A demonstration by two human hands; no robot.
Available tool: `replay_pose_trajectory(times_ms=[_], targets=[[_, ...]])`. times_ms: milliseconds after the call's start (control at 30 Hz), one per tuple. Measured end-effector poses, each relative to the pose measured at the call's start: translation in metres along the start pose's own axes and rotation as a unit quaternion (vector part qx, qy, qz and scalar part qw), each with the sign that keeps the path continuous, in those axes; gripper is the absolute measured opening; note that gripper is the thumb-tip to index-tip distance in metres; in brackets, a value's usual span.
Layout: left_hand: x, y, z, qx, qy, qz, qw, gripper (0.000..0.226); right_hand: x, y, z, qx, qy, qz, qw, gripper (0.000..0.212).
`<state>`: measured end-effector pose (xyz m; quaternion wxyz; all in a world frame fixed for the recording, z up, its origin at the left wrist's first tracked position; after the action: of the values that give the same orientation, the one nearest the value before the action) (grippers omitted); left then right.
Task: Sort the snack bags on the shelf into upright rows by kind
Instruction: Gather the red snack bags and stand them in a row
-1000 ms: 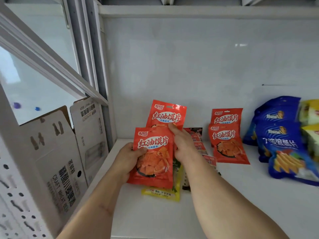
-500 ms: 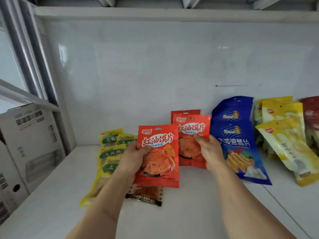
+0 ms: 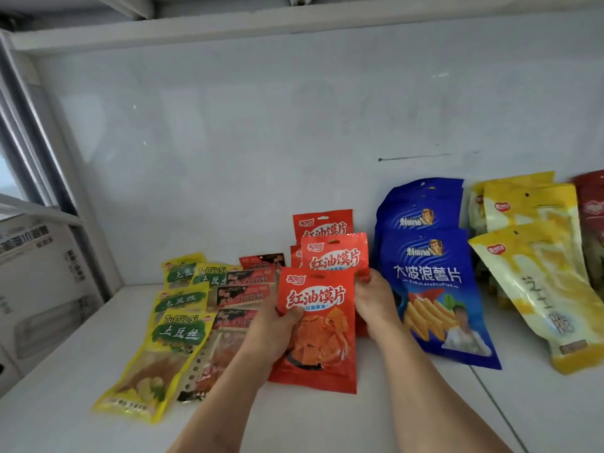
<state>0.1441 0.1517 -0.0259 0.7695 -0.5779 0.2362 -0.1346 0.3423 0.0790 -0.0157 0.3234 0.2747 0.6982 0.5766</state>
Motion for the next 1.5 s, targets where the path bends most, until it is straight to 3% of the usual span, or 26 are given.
replay_pose_trajectory(times_ms=[167, 467, 567, 733, 900, 1333, 1500], targets=[[-0.012, 0.004, 0.01, 0.001, -0.035, 0.077, 0.996, 0.028, 0.003, -0.005, 0.007, 0.002, -0.016, 0.023, 1.0, 0.03], [0.01, 0.002, 0.03, 0.036, -0.036, 0.104, 0.993, 0.036, 0.008, -0.006, 0.021, 0.003, -0.024, -0.006, 1.0, 0.083], [0.022, 0.007, 0.035, 0.039, -0.038, 0.113, 0.992, 0.038, 0.01, -0.004, 0.02, -0.009, -0.032, 0.006, 0.999, 0.069], [0.034, 0.016, 0.048, 0.035, -0.054, 0.124, 0.99, 0.022, 0.01, -0.001, 0.017, -0.022, -0.037, -0.015, 0.999, 0.038], [0.039, 0.016, 0.056, 0.034, -0.077, 0.131, 0.988, 0.022, 0.013, -0.006, 0.024, -0.038, -0.043, -0.093, 0.994, 0.05], [0.043, 0.005, 0.06, 0.017, -0.054, 0.141, 0.988, 0.029, 0.014, -0.007, 0.028, -0.045, -0.097, -0.177, 0.978, 0.046], [0.037, 0.0, 0.054, 0.017, -0.043, 0.13, 0.99, 0.029, 0.011, 0.005, 0.018, -0.064, -0.154, -0.246, 0.955, 0.067]])
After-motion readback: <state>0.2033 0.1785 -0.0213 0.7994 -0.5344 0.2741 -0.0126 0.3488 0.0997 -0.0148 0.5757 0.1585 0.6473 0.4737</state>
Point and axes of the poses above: each hand's wrist, its own z-axis towards the middle knuckle, its own x-axis out of the palm, y = z × x, the point moved 6 cm from there along z, towards the middle knuckle, and after that the axes turned 14 degrees about x, right-handed, at the moved point
